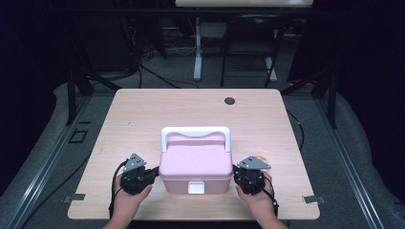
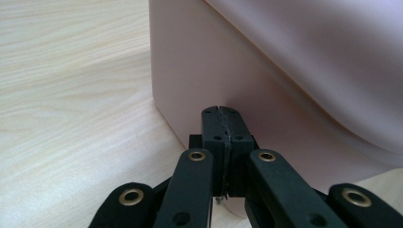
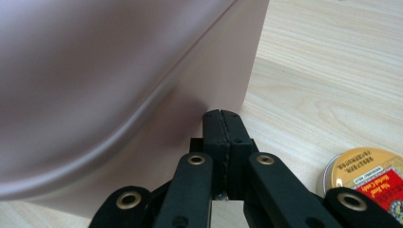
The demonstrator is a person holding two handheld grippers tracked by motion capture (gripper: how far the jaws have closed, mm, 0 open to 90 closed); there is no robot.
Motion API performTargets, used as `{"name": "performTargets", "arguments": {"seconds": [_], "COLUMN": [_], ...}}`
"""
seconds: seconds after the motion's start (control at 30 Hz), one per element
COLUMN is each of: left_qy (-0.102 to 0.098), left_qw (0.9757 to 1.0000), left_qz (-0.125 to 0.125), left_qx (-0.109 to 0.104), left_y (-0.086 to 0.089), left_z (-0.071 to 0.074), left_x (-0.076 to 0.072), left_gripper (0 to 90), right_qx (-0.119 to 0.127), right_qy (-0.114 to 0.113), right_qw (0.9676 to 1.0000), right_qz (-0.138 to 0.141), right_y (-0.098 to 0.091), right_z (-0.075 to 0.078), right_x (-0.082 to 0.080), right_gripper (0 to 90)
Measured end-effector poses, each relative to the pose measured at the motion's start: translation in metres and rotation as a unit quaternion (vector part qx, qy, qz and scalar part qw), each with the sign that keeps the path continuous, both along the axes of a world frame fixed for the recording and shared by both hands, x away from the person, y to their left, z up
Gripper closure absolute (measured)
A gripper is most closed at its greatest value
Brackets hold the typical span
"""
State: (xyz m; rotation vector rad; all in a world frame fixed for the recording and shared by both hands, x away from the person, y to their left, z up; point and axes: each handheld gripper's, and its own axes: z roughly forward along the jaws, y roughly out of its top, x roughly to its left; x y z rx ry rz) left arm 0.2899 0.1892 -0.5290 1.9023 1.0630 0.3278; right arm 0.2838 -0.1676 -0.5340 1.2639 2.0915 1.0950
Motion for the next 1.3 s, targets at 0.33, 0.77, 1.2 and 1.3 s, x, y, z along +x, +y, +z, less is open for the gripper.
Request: {"name": "performTargets", "arguments": {"seconds": [0.33,0.77,1.2,1.3], "left_qy": [-0.016,-0.010,0.010,0.019], "left_qw": [0.9999,0.9998,0.9997,0.9996], "left_qz": [0.001,-0.015,-0.024,-0.019], "left_qx": [-0.004,0.003,0.000,-0.012], "left_y": [-0.002,0.001,0.019,0.025], "left_z": [-0.004,-0.006,0.012,0.018], "left_x": [-0.012,-0.011,0.001,0.002], "left_gripper": [90.0,89.9,74.6,73.0], "right_qx": [-0.008,-0.008,-0.004,-0.002], "right_qy": [-0.006,-0.013,-0.019,-0.012], "right_qw": [0.9999,0.9998,0.9994,0.9993], "right_qz": [-0.002,0.009,0.028,0.036], "right_y": [-0.001,-0.005,-0.016,-0.021], "right_z": [-0.002,-0.003,0.012,0.020], "right_x": [-0.015,-0.017,-0.012,-0.011], "right_gripper": [90.0,89.9,78.3,76.3]}}
